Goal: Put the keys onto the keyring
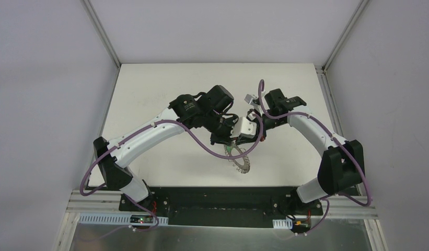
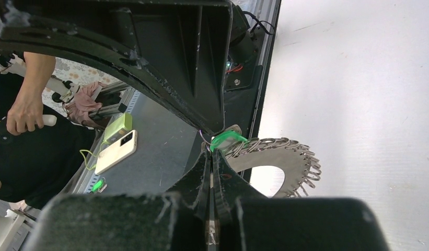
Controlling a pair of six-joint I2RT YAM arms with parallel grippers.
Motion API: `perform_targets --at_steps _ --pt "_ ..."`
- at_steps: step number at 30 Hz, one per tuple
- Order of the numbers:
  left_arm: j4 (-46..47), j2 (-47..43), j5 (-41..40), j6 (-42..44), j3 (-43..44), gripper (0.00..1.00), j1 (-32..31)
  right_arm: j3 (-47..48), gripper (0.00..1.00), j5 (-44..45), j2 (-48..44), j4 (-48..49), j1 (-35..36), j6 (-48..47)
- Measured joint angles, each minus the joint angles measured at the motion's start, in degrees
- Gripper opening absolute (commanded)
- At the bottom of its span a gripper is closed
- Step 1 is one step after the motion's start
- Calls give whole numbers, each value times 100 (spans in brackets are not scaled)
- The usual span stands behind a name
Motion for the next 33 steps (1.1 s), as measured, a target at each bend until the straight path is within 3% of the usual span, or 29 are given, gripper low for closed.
perform_targets --at_steps 33 --pt "-326 0 -57 81 -2 0 -155 352 0 7 376 -197 -243 -81"
